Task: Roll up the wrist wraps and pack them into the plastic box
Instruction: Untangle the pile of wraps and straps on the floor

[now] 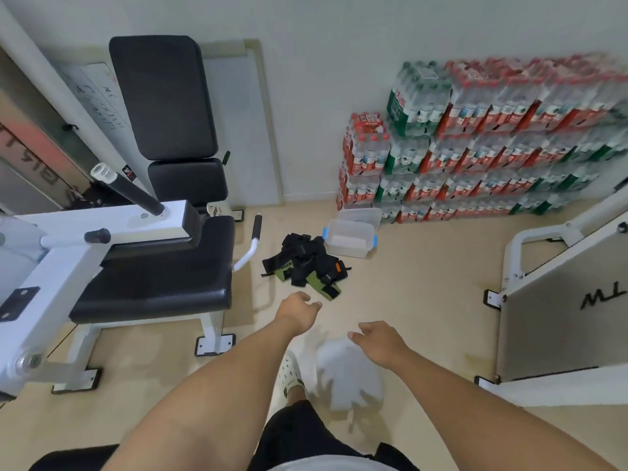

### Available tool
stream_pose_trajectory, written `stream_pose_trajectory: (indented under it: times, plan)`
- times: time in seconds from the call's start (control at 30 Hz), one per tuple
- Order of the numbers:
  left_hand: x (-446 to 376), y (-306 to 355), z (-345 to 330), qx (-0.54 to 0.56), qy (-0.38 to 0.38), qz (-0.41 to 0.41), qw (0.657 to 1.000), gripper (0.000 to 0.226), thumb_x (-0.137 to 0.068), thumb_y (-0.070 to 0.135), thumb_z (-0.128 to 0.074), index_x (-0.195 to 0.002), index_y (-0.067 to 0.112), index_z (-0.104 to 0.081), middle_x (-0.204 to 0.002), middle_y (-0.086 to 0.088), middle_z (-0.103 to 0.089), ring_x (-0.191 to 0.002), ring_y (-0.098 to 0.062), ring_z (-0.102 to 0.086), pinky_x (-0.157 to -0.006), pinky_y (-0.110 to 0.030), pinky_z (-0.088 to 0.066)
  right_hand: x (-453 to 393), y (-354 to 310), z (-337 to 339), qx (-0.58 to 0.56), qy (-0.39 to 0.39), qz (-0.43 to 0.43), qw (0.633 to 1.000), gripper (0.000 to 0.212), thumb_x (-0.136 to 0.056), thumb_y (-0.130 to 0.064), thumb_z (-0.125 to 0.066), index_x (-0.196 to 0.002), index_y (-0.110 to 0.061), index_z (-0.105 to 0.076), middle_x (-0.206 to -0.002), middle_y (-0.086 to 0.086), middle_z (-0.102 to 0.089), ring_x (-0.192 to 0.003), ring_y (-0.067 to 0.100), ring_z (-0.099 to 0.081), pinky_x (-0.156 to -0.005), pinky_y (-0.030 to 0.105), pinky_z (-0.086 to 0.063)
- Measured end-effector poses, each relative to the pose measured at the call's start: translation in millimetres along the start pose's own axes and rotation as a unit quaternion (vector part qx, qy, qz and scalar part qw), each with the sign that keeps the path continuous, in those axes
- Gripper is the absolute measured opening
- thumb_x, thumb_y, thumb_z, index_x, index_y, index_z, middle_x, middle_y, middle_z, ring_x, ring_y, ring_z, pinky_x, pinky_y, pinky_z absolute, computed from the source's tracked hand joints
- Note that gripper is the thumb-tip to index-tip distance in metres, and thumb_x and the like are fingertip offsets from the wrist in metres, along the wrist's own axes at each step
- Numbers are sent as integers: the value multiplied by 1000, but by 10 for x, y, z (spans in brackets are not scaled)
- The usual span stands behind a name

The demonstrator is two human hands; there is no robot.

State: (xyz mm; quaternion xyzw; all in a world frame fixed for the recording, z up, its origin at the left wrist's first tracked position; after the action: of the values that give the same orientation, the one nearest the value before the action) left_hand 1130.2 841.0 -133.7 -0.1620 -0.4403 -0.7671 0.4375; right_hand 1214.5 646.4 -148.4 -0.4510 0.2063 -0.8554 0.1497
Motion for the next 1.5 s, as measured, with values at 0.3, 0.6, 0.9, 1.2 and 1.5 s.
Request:
stream_pose_trajectory:
  times: [0.3, 0.6, 0.9, 1.2, 1.5]
  plan:
    - [-1261, 463, 592, -3, -52, -20, 998, 49, -104, 38, -51, -143, 8, -51, -147, -10, -52, -135, -30, -48, -107, -34, -40, -1101, -840, 590, 46, 20, -27, 998, 61, -101, -40, -58, -153, -11, -45, -158, 4, -45, -145, 21, -43, -114, 27, -33]
    - [-2199, 536, 1222, -31, -86, -14, 996, 38, -101, 37, -55, -124, 8, -56, -120, -11, -63, -113, -30, -59, -99, -38, -48, -1849, -1781, 804, 110, 29, -20, 993, 56, -102, -39, -55, -154, -20, -44, -153, 2, -51, -141, 24, -47, -114, 30, -38]
    - [-2723, 713, 1329, -33, -87, 8, 996, 22, -100, 39, -56, -105, 17, -54, -107, -3, -59, -100, -25, -55, -94, -35, -47, -2392, -1912, 1040, 97, 3, -35, 995, 56, -103, -34, -54, -155, -20, -40, -148, 3, -56, -135, 23, -52, -107, 28, -41]
    - [-3349, 1011, 1229, 23, -41, 95, 994, 13, -103, 33, -53, -103, 22, -58, -103, -2, -63, -102, -27, -55, -83, -26, -38, -3404, -1957, 1615, 92, -43, 15, 995, 46, -101, -27, -56, -143, -8, -55, -144, 13, -57, -128, 29, -56, -102, 34, -44]
    - [-3822, 1771, 1218, 124, 52, 148, 980, 17, -103, 30, -53, -88, 26, -49, -91, 3, -54, -93, -20, -49, -72, -26, -40, -4496, -1884, 2112, 160, -122, 61, 978, 50, -98, -39, -57, -141, -12, -56, -124, 4, -61, -113, 26, -57, -88, 31, -41]
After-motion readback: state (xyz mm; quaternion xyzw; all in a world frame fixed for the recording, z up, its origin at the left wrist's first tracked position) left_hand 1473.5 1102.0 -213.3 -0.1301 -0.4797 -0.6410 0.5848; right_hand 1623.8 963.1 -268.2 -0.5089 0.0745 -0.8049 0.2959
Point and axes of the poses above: each hand's wrist, its own x-axis away from the middle knuckle, its own z-axis out of the back of the hand, y = z × x, the point moved 10 cm from there along -x, towards the middle knuckle
